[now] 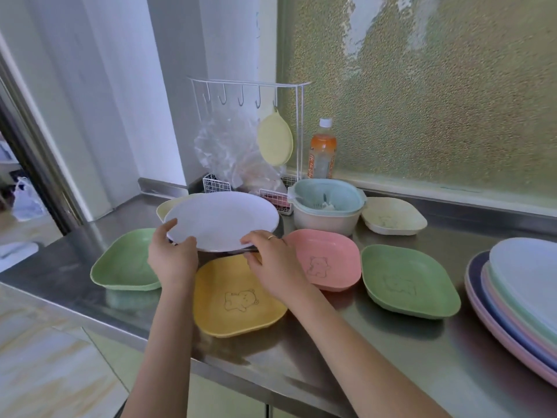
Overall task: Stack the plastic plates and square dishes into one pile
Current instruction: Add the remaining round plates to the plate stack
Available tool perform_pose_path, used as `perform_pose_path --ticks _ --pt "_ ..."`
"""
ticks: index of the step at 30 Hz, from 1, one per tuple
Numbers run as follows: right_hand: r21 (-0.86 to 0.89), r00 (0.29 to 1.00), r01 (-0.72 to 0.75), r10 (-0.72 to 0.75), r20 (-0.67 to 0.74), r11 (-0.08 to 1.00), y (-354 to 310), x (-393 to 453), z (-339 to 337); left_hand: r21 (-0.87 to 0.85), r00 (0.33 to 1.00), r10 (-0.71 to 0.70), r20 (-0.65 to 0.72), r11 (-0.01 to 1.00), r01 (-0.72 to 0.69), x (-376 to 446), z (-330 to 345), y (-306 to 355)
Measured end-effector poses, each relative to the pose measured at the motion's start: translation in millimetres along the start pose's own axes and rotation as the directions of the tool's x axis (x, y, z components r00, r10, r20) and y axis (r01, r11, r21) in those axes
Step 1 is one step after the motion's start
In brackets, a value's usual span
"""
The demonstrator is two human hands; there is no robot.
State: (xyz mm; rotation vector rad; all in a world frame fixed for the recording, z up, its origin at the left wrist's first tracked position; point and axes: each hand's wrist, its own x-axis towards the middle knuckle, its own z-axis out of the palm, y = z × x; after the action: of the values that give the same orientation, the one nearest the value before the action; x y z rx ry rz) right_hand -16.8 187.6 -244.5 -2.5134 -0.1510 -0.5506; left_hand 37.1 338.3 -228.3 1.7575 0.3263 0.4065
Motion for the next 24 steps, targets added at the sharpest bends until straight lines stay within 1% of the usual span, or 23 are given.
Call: perform_pose_path --ticks 1,3,5,7,9,11,14,17,19,20,22,24 --pt "0.002 0.999 0.021 -0.021 -0.041 1.000 -0.4 -0.1 -1.0 -0.043 1.000 -0.003 -0.019 0.999 0.003 -1.6 -0.3 3.1" --pt "0.021 0.991 0.071 -0.068 -0.117 0.997 -2.6 -2.6 -3.2 -0.184 0.998 -0.031 -0.058 0.983 0.020 -4.8 -2.4 10.6" --pt "0.042 0.980 0.108 -0.100 -0.172 0.993 -5.8 -7.8 -5.3 -0.321 0.993 -0.063 -0.097 0.947 0.029 -9.7 -6.1 19.4" --pt "0.058 0.967 0.146 -0.130 -0.221 0.988 -9.0 -13.1 -9.4 -0.417 0.989 -0.067 -0.130 0.909 0.006 -15.7 -10.0 28.2" --pt "0.052 0.947 0.176 -0.155 -0.282 0.983 -11.8 -16.9 -17.9 -0.486 0.990 -0.050 -0.129 0.874 -0.019 -22.9 -12.0 37.6" --pt "0.000 0.922 0.185 -0.173 -0.345 0.983 -12.1 -20.9 -30.3 -0.532 0.993 -0.034 -0.112 0.846 -0.031 -30.1 -12.4 46.2" --pt "-0.047 0.900 0.145 -0.152 -0.408 0.988 -8.8 -31.1 -56.6 -0.562 0.998 -0.010 -0.058 0.827 -0.025 -42.3 -8.3 57.3" --pt "-0.003 0.877 0.087 -0.078 -0.475 0.996 1.3 -50.1 -87.6 -0.572 0.998 0.017 0.061 0.820 0.021 -64.1 5.4 66.3" --pt "0.084 0.831 0.032 0.021 -0.555 0.996 10.3 -67.1 -109.7 -0.581 0.989 0.035 0.141 0.812 0.054 -85.2 19.7 70.6" --pt "0.141 0.793 0.015 0.074 -0.605 0.990 14.7 -77.1 -121.1 -0.582 0.983 0.050 0.178 0.811 0.064 -97.8 27.9 72.8" --pt "0.286 0.693 -0.012 0.214 -0.689 0.958 22.6 -100.3 -145.1 -0.583 0.958 0.098 0.269 0.808 0.081 -127.9 46.3 77.7" --pt "0.460 0.607 -0.081 0.409 -0.681 0.884 30.5 -126.2 -171.5 -0.589 0.919 0.128 0.373 0.798 0.128 -162.4 65.8 83.5"
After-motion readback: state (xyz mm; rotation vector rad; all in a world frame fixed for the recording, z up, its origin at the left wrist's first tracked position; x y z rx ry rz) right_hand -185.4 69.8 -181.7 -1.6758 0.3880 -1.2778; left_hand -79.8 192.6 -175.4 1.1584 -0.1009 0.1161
